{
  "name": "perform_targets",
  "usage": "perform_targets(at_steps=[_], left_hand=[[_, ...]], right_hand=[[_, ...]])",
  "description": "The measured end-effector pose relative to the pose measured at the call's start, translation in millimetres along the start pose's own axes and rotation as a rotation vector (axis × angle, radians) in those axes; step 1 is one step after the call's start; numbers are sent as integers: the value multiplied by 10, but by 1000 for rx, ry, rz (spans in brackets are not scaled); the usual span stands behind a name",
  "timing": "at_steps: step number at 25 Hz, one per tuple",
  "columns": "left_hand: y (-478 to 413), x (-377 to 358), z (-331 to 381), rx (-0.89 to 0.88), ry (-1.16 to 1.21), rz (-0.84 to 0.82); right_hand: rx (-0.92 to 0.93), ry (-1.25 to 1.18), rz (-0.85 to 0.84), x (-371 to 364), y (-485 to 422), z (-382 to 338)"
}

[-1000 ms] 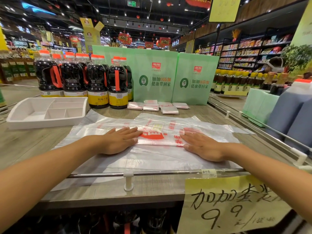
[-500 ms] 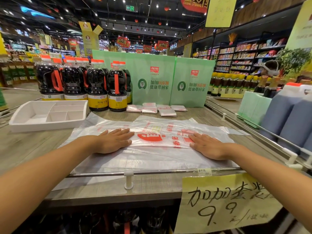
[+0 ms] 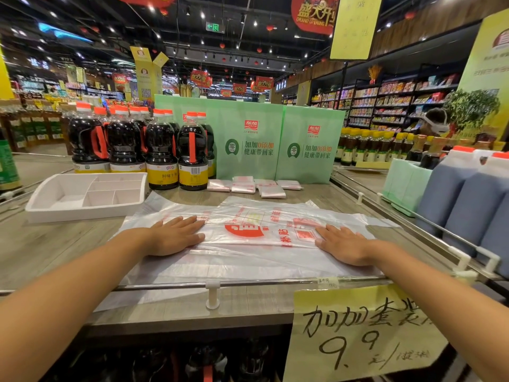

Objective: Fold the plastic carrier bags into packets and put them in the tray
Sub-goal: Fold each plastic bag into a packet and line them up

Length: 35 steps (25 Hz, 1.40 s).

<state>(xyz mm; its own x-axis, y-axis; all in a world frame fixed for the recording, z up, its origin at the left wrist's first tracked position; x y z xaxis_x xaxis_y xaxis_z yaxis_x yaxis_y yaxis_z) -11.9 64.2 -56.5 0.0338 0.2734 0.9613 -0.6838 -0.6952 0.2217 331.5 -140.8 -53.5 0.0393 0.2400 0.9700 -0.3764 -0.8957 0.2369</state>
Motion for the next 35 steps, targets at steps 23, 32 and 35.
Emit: perform_targets(at_steps=[23,32,35], left_hand=[[385,469,-485,-122,256,128],[211,178,-620,-117,114,130],[270,300,-634,-155,119,232]], right_hand=[[548,110,218,839,-74,-2472],[623,13,121,349,-414,-2676],[625,-6,112,378,-373,-2631]])
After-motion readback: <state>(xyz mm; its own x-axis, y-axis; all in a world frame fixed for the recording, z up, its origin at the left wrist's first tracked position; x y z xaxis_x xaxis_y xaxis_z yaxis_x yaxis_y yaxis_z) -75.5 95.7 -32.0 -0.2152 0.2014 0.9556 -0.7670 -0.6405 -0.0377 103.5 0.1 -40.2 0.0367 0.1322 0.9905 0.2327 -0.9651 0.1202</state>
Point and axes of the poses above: each hand's wrist, its own y-axis away from the middle knuckle, its own x-axis out of the back of the hand, z = x × y, the point moved 9 cm from there along -y, towards the middle knuckle, and after that the axes turned 6 degrees about y, right-handed, at the moved point
